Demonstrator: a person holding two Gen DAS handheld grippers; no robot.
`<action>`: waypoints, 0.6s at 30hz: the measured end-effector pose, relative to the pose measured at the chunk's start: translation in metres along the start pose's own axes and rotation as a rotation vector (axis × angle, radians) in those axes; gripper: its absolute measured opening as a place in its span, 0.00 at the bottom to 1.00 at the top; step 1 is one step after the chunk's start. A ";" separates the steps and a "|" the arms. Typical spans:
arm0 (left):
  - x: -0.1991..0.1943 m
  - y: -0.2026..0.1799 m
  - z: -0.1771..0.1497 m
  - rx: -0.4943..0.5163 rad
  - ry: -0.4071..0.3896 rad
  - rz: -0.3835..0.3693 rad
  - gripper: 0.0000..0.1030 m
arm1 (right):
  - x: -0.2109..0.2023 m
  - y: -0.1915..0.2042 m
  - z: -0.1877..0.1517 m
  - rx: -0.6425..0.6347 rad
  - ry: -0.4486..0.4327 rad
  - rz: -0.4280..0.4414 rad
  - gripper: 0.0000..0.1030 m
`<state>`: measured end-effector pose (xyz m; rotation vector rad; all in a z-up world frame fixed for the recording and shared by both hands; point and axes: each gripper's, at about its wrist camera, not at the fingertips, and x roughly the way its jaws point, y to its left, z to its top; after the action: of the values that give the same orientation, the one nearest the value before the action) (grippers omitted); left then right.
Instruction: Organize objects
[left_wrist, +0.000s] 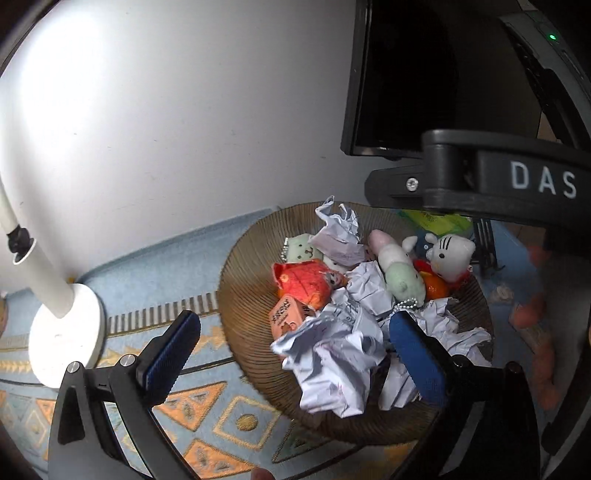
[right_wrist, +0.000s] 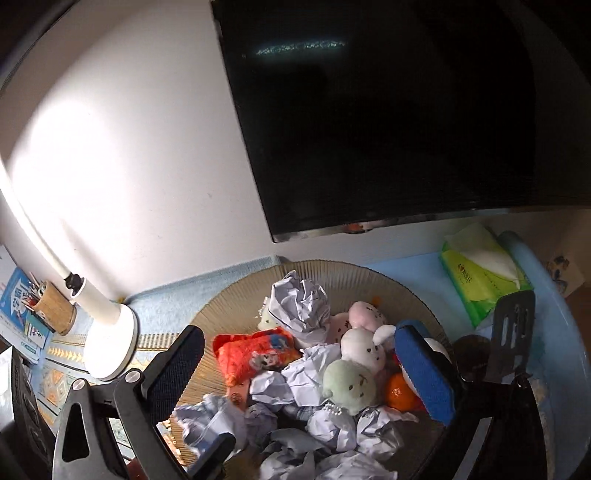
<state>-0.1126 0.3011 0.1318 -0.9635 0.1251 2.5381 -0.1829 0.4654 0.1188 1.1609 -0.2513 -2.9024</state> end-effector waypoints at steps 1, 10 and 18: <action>-0.011 0.005 -0.001 -0.008 -0.010 0.018 1.00 | -0.013 0.007 -0.003 -0.006 -0.026 0.007 1.00; -0.099 0.094 -0.037 -0.138 -0.031 0.183 1.00 | -0.072 0.107 -0.068 -0.085 -0.078 0.148 1.00; -0.112 0.189 -0.141 -0.257 0.142 0.333 1.00 | -0.038 0.171 -0.190 -0.172 0.063 0.069 1.00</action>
<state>-0.0292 0.0583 0.0868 -1.3197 -0.0010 2.8356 -0.0344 0.2714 0.0350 1.1873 -0.0385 -2.7583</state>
